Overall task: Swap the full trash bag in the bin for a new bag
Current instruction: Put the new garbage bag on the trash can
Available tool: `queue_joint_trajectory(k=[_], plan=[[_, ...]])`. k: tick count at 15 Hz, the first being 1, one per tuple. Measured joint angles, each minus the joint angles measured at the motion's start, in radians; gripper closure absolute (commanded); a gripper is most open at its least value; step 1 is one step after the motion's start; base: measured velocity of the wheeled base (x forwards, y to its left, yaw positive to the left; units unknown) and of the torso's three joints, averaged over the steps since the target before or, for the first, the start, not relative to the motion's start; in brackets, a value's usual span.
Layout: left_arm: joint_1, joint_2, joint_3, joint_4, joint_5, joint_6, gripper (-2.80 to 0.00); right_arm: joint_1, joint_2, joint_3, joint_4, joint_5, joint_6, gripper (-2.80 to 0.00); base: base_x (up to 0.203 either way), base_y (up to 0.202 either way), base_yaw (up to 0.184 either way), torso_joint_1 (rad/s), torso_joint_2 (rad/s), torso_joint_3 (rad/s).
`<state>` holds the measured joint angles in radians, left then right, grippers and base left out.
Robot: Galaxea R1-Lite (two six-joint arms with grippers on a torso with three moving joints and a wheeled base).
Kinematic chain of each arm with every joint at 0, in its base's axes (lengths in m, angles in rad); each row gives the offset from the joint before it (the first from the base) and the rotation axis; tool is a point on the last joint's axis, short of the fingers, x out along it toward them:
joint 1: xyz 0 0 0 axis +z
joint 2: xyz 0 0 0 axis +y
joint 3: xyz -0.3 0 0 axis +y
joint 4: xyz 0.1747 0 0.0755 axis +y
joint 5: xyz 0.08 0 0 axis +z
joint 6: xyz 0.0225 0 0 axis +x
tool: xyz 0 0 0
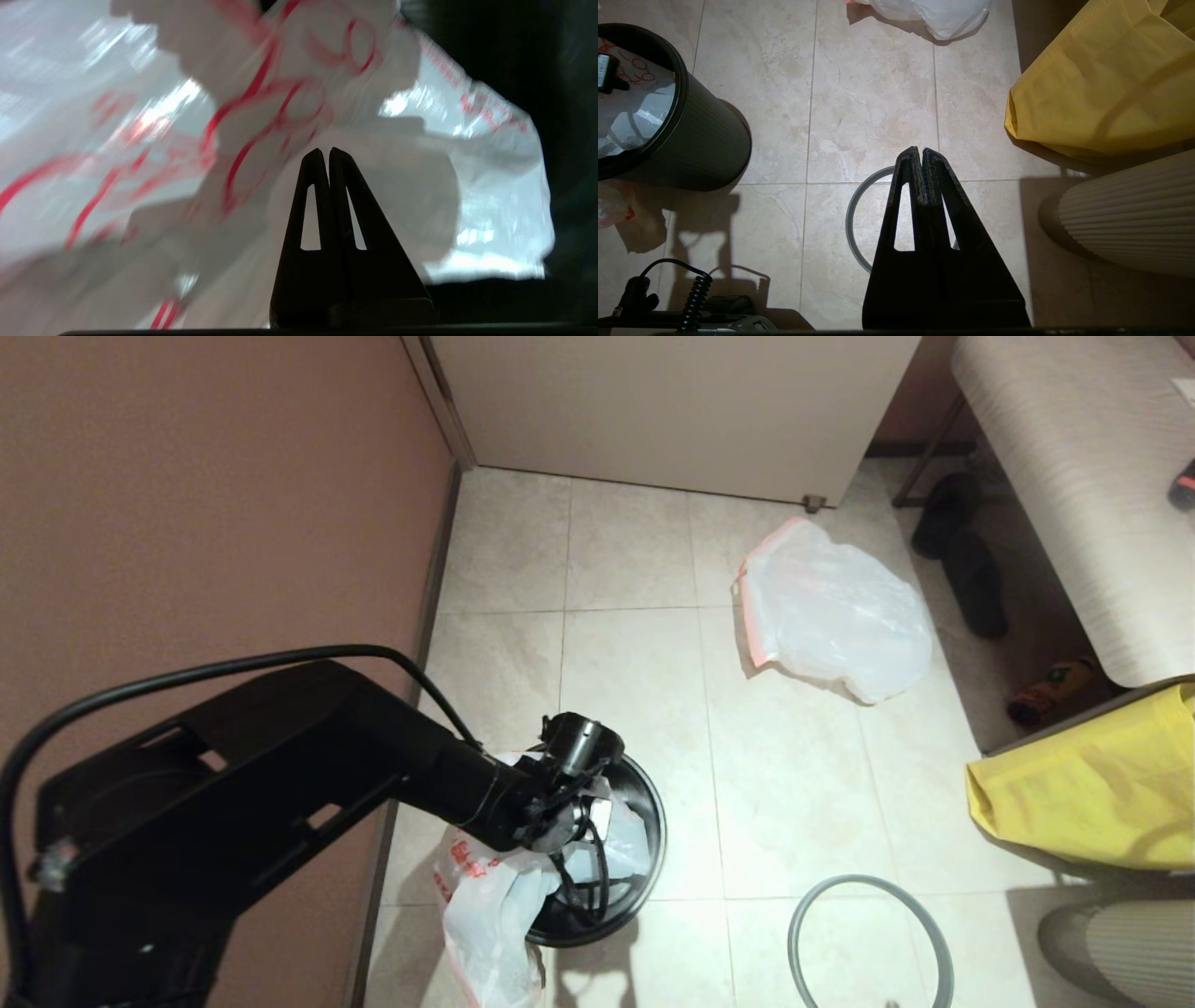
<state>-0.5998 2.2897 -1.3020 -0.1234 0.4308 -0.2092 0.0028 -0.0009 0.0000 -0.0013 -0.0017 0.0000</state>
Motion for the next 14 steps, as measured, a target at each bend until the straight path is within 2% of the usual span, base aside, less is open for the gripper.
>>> queue_joint_trajectory(k=[5,9,10,14], plan=[[0.029,0.293,-0.322,-0.011,-0.002,0.127,0.00,0.000,0.000,0.000,-0.001,0.000,0.000,0.00,0.000,0.000,0.000,0.000,0.00,0.000],[0.091,0.512,-0.596,-0.031,-0.021,0.250,0.00,0.000,0.000,0.000,0.000,0.000,0.000,0.00,0.000,0.000,0.000,0.000,0.00,0.000],[0.104,0.542,-0.621,-0.035,-0.028,0.268,0.00,0.000,0.000,0.000,0.000,0.000,0.000,0.00,0.000,0.000,0.000,0.000,0.00,0.000],[0.117,0.577,-0.639,-0.045,-0.010,0.270,0.00,0.000,0.000,0.000,0.000,0.001,0.000,0.00,0.000,0.000,0.000,0.000,0.00,0.000]])
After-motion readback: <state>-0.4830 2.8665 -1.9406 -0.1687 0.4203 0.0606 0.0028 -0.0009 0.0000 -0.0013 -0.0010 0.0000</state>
